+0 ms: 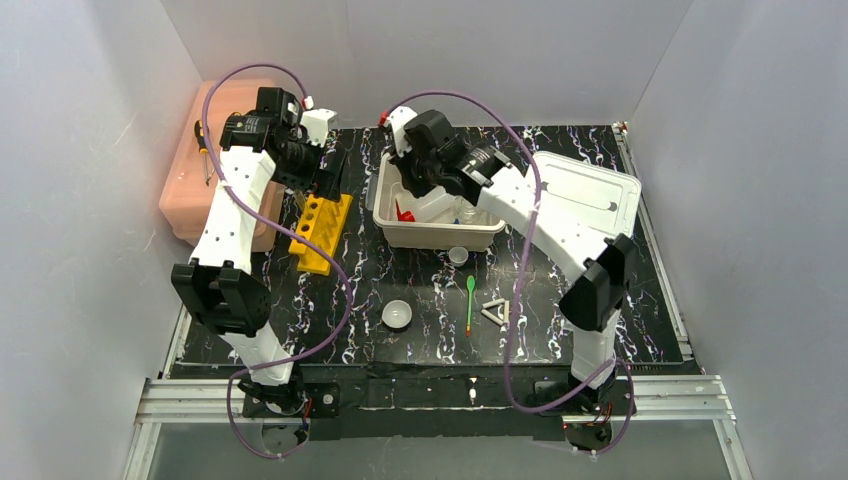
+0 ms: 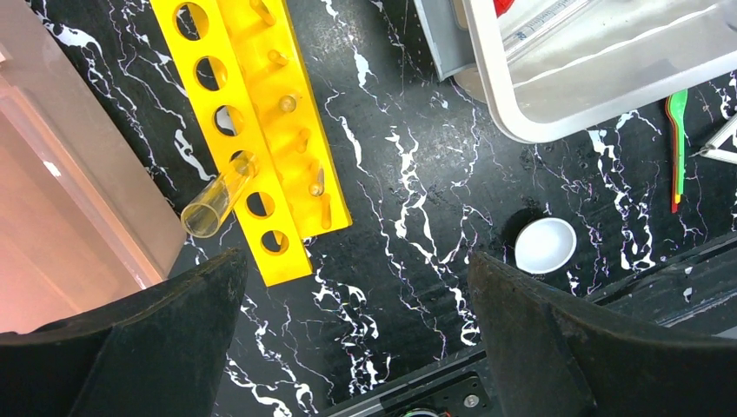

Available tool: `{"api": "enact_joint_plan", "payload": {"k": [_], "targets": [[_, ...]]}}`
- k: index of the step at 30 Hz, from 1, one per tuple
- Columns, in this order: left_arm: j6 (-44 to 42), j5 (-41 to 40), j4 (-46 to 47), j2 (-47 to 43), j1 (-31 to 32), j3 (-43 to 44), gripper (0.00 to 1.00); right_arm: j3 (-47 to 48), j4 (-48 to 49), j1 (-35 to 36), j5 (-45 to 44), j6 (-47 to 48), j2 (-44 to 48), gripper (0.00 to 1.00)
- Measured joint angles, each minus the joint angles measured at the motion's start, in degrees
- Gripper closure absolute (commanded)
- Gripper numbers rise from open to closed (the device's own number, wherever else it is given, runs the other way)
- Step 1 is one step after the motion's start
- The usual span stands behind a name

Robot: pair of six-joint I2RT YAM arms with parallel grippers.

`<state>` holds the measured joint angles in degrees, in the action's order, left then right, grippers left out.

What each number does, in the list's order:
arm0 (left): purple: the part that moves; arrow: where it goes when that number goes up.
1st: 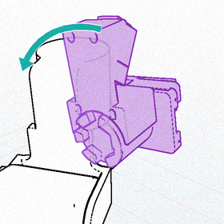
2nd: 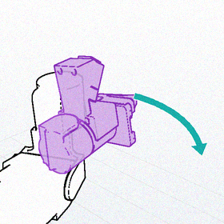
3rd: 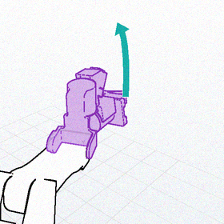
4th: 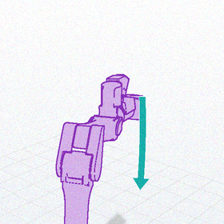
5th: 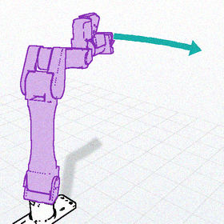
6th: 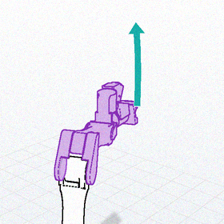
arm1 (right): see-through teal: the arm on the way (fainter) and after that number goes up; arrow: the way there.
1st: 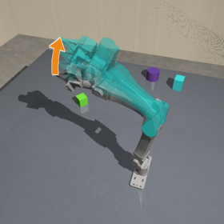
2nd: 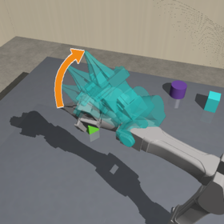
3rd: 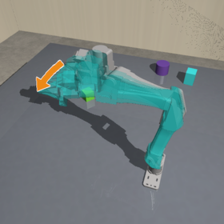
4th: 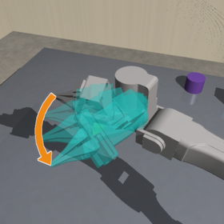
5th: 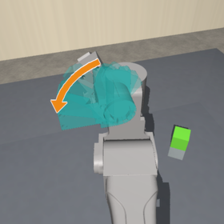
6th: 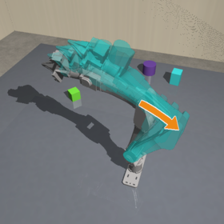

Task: Organize the chemistry lab equipment
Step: Place the chemistry item in the storage box.

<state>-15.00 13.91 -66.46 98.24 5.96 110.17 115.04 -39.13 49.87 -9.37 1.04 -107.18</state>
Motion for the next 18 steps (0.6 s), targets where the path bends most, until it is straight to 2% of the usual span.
{"api": "enact_joint_plan", "payload": {"k": [7, 18], "targets": [[-0.13, 0.00, 0.07, -0.35, -0.26, 0.00, 0.02, 0.00, -3.65, -5.77, 5.60, -2.67, -8.15, 0.99], [-0.42, 0.00, 0.39, -0.57, -0.39, -1.07, 0.02, -0.52, -4.39, -6.36, 8.13, -3.67, -9.16, 0.99]]}}
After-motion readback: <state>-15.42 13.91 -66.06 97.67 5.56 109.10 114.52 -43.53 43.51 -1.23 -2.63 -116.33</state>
